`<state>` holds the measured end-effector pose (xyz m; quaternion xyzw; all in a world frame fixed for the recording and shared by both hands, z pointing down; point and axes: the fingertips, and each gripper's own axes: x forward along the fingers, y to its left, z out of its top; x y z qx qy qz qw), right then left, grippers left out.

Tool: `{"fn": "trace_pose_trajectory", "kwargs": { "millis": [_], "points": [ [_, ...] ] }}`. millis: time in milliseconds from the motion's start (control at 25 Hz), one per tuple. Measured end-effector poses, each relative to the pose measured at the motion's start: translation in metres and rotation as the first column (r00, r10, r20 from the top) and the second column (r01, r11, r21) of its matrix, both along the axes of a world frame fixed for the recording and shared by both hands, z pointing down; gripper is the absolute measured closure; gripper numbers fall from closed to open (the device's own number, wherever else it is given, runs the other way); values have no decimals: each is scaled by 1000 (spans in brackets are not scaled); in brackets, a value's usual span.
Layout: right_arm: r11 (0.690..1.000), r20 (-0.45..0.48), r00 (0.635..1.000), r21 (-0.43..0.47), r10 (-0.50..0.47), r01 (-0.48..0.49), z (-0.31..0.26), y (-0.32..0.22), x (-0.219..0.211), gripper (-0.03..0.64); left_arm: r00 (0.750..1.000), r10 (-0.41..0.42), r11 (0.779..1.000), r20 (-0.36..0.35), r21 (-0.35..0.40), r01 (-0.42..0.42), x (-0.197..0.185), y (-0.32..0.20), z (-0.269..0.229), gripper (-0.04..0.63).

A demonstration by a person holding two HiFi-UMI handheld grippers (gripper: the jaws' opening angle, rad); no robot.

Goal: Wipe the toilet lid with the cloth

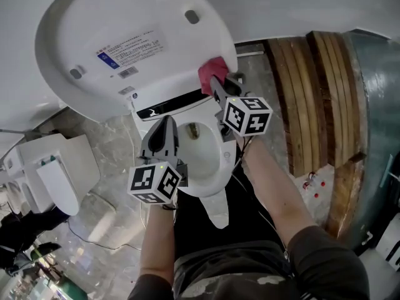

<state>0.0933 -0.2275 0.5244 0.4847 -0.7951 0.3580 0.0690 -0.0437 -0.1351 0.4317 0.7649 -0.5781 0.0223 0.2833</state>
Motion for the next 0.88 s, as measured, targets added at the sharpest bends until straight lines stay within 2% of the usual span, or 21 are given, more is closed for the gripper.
{"fn": "trace_pose_trajectory", "kwargs": {
  "millis": [240, 400, 560, 680, 880],
  "points": [
    [991, 60, 989, 20, -134, 133, -42, 32, -17, 568, 995, -99, 993, 23, 63, 97, 0, 0, -43, 588],
    [967, 100, 963, 83, -250, 242, -99, 46, -39, 568, 989, -136, 984, 59, 124, 128, -6, 7, -92, 588],
    [918, 81, 924, 180, -373, 354, -159, 56, -67, 568, 974, -216, 963, 70, 177, 201, -37, 23, -135, 588],
    [885, 55, 901, 227, -429, 408, -189, 54, -90, 568, 966, -250, 951, 67, 205, 232, -69, 27, -157, 588],
    [883, 26, 912, 261, -410, 390, -221, 53, -121, 568, 970, -232, 943, 69, 259, 207, -122, 26, -185, 588]
  ]
}}
